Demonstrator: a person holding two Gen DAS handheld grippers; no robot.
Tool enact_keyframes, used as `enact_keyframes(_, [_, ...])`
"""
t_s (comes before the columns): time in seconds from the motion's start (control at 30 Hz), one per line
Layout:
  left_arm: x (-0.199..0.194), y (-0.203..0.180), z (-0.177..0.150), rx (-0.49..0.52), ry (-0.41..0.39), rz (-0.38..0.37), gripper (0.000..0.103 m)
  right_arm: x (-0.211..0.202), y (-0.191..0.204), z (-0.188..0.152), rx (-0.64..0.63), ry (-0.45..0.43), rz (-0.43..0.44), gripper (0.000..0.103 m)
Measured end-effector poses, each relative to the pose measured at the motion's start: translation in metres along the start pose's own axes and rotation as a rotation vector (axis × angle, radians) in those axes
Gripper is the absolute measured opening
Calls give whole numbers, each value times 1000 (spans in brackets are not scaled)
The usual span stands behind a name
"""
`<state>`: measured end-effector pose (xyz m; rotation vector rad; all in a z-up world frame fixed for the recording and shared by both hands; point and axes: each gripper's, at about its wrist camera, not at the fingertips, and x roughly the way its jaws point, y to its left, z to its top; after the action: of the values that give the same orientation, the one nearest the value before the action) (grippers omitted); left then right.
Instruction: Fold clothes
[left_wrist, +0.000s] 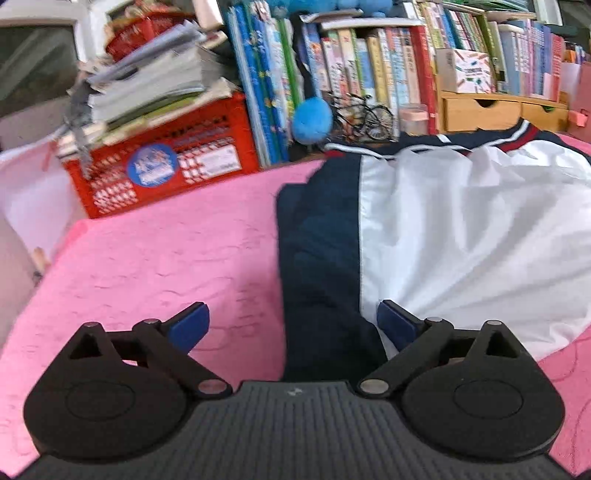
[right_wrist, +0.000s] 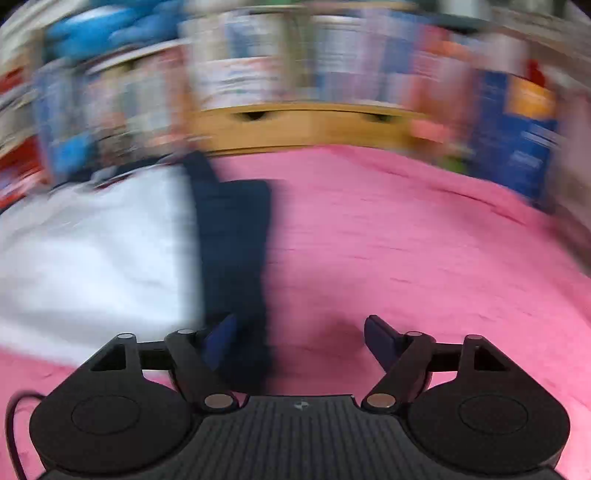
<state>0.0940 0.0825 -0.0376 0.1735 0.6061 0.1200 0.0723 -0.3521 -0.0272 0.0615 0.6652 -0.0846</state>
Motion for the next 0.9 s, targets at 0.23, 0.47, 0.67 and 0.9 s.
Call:
enact_keyframes(0.23, [-26, -40, 40, 0, -188, -64, 98, -38, 86, 29, -184, -188, 179, 74])
enact_keyframes(0.47, [31, -63, 28, 72, -86, 52, 101, 41, 200, 56, -315, -125, 237, 77])
enact_keyframes(0.67, [50, -31, 19, -91, 3, -68, 103, 72, 193, 43, -230, -20, 250, 91])
enact_keyframes(0.9, [51, -33, 22, -101, 21, -78, 103, 80, 141, 59, -298, -37, 53, 96])
